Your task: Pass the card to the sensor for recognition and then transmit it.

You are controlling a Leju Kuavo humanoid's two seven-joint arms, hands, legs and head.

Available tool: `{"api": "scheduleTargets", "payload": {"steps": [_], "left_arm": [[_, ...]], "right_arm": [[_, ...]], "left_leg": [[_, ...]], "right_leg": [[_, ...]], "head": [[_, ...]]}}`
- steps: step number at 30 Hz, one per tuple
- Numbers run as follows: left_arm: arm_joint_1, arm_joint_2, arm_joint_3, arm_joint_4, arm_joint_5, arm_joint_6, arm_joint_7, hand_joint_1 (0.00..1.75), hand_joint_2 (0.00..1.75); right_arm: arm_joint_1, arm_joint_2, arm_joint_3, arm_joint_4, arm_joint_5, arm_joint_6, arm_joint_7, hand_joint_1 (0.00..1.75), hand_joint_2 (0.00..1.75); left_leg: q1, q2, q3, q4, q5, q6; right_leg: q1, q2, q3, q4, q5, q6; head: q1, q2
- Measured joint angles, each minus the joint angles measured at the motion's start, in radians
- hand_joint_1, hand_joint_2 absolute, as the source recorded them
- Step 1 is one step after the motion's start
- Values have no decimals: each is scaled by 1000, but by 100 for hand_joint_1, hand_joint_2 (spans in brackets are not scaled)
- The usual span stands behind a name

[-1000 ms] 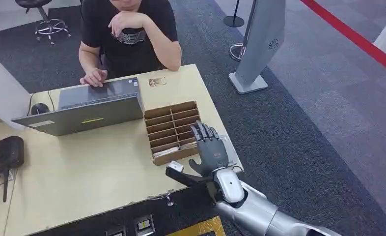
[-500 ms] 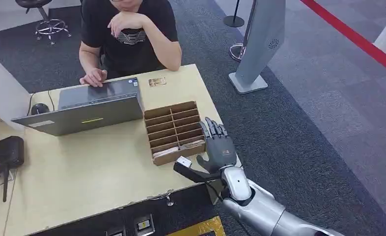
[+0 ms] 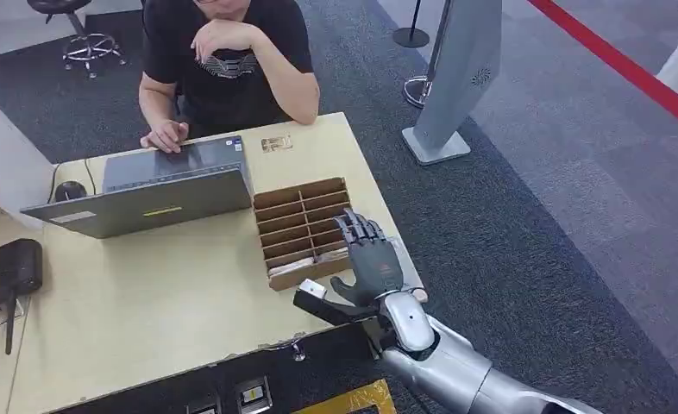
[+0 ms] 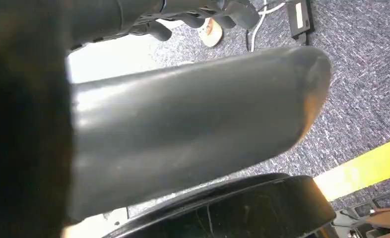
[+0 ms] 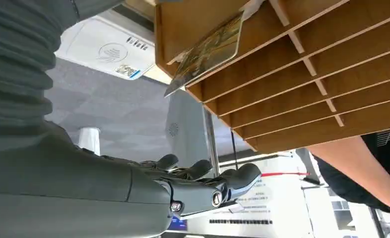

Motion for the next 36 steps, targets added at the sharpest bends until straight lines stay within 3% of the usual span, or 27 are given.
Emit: {"api": "scheduleTargets", "payload": {"steps": [36], "left_arm": [[-1,0,0,0,-17,-4,0,0,0]], "right_arm": [[2,5,9,32,45,10,35,16,175]], "left_leg": [[0,0,0,0,0,0]], "right_leg": [[0,0,0,0,0,0]], "head": [[0,0]]}}
